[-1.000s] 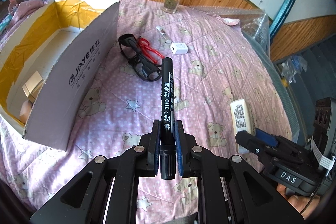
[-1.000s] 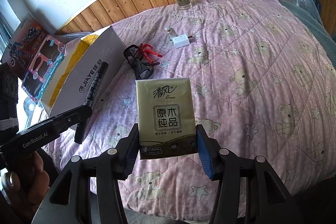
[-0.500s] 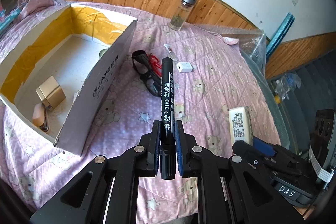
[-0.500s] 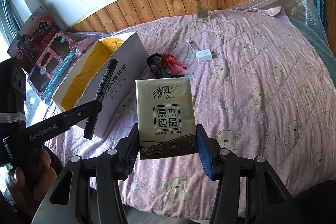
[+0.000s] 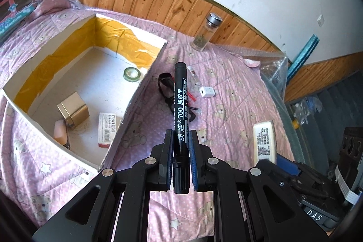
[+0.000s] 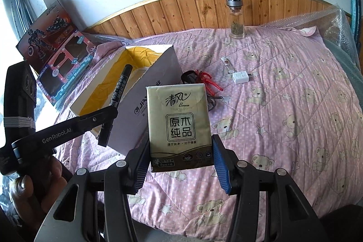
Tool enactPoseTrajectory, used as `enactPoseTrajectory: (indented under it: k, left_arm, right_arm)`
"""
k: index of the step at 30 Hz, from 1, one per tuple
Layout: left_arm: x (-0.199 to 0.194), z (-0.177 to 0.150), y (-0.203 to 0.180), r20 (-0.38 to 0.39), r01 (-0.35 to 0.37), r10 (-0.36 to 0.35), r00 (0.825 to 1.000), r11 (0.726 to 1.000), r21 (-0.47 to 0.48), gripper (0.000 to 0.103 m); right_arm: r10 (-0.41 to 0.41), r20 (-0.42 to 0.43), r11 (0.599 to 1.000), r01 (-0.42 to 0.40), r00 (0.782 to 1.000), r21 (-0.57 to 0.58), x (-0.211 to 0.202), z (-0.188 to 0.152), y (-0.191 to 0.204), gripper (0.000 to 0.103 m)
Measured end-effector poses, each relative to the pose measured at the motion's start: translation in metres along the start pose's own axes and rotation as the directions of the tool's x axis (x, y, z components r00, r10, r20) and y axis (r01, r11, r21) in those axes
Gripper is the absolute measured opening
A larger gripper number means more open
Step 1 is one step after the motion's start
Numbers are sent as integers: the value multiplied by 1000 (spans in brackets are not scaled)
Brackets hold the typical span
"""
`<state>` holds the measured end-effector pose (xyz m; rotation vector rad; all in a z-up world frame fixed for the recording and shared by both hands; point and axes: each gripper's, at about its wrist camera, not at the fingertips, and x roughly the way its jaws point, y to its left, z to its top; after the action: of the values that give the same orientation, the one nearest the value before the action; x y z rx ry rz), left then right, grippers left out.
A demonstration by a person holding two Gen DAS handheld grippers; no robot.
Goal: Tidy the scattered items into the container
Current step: 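Carry the marker in the left tool and tissue pack in the right over the box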
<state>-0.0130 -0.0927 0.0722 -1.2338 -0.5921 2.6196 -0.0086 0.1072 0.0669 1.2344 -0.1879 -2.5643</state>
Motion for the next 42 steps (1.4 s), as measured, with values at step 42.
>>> enactPoseTrajectory:
  k: [42]
  left_arm:
    - [-44,73,100,111,-107,117,987,990,-91,14]
  right_arm:
    - [77,32,965,-66,997,-255,43,90,136,52]
